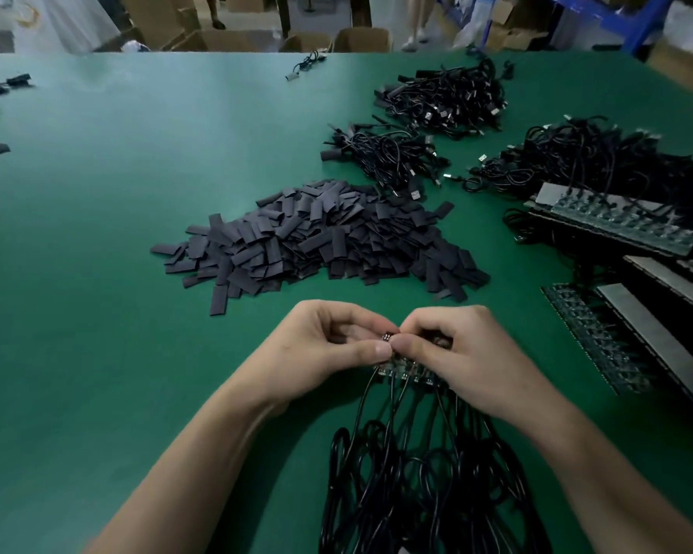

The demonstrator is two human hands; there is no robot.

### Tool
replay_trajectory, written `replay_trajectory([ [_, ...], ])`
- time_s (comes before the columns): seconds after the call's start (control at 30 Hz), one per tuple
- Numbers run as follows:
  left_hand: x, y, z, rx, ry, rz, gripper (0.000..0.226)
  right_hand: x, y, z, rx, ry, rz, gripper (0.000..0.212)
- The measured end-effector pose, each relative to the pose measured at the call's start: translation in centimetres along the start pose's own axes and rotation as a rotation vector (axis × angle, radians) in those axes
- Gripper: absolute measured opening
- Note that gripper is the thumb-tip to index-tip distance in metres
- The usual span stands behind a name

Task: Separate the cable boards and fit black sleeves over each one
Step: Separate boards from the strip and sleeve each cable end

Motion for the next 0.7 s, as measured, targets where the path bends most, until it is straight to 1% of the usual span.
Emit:
replay_trajectory([
  [0.07, 0.1, -0.2, 0.0, -0.062, 0.028, -0.014, 0.019, -0.1, 0.1, -0.1, 0.037, 0.009, 0.018, 0.027],
  [0.17, 0.1, -0.3, 0.1, -0.105, 0.053, -0.018, 0.018, -0.1, 0.1, 0.0, 0.101, 0.002, 0.041, 0.029],
  [0.4, 0.2, -0.3, 0.4, -0.108, 0.083, -0.033, 0.017, 0.0, -0.3, 0.4, 0.173, 0.011, 0.038, 0.025],
  [0.53, 0.2, -0.5, 0.5, -0.113, 0.098, -0.029, 0.016, 0.0, -0.5, 0.7, 0.191, -0.014, 0.038, 0.032],
  [0.7, 0.2, -0.4, 0.4, -0.103, 0.122, -0.004, 0.017, 0.2, -0.7, 1.0, 0.183, -0.041, 0.026, 0.032],
])
Point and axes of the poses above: each hand's wrist, its own x-axis towards the middle knuckle, its own y-axis out of the back of the hand, z = x × y, the point moved 3 cm from there along x, towards the middle knuckle, and after that the axes turned 4 degrees about z, right-handed, at the moved point
